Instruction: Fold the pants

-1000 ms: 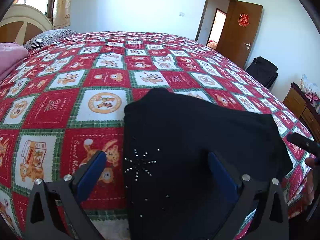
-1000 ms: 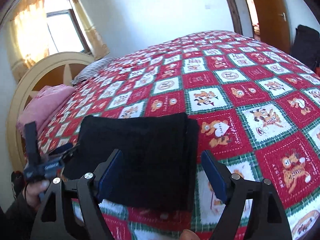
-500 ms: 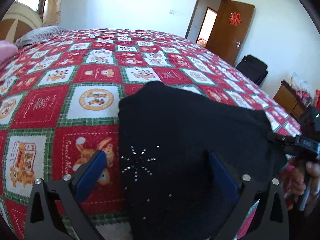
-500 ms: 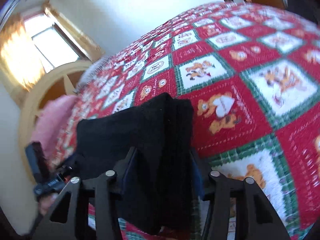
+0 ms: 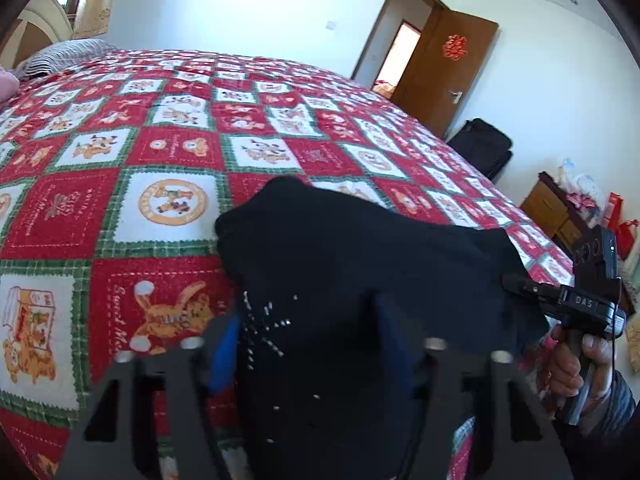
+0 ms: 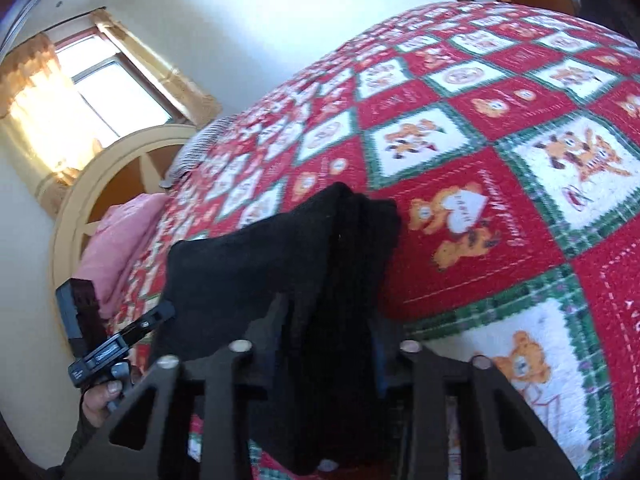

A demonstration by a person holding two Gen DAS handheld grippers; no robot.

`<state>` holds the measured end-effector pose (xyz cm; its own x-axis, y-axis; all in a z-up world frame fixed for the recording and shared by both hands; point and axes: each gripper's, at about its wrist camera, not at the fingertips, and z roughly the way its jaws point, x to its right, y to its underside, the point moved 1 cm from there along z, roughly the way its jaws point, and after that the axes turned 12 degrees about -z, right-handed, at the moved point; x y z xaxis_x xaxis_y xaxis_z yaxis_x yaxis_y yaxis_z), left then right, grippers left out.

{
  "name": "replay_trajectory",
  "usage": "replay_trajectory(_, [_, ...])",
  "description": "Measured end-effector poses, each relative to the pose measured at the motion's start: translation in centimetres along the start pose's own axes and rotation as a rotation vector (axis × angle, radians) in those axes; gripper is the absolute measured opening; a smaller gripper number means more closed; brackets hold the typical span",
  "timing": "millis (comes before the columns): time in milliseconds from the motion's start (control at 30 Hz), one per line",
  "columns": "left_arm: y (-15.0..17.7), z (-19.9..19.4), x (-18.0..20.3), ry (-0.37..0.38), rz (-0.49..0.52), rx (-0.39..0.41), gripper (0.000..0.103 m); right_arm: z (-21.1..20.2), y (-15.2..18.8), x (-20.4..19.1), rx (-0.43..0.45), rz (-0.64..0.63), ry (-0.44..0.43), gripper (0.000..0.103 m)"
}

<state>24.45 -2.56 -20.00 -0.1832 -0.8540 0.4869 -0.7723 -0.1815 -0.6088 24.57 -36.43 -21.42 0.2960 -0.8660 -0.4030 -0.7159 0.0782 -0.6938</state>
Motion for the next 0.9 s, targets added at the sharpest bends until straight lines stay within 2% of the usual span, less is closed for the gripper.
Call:
replay_trajectory(67, [0.0, -0.2, -0.3, 0.009, -0.012, 0.010, 0.042, -0.2, -0.2, -0.7, 0.009, -0.028, 0.003, 0.030])
replay_trajectory(100, [-0.1, -0.4, -0.4, 0.015, -0.015, 0.016, 0.025, -0.4, -0.3, -1.0, 0.016, -0.037, 0.000, 0.029])
replay_trajectory(233, [-0.7, -2.3, -0.3, 0.025, -0.025, 0.065, 0.020, -1.8, -1.3, -3.4, 0.055, -0.105, -0.025, 0.028])
replay_trajectory(333, [-1.6, -4.6, -0.5, 0.038, -0.033, 0.108, 0.019, -1.8, -2.7, -5.7, 0.064, -0.162, -0.037, 0.027])
replay_trajectory(467, [-2.8, -7.9, -2.3, -0.015, -0.049, 0.184, 0.019, 0.3, -5.4, -8.6, 0.048, -0.234, -0.086, 0.027])
replay_trajectory(633, [-3.4, -11.6, -6.8, -0.116, -0.099, 0.255, 0.019, 6.5, -8.2, -13.0, -0.001, -0.285, -0.171, 0.027])
replay_trajectory(767, [-3.0, -12.4, -10.4, -0.210, -0.139, 0.264, 0.020, 11.5, -8.9, -16.7, -0.056, -0.332, -0.212, 0.027])
replay_trajectory(867, [-2.2, -10.9, -12.9, -0.265, -0.175, 0.229, 0.030, 15.5, -8.6, -17.8, -0.113, -0.335, -0.199, 0.027])
replay_trajectory(900, [-1.8, -10.0, -13.5, -0.289, -0.188, 0.205, 0.041, 16.2, -8.5, -17.8, -0.127, -0.335, -0.184, 0.027])
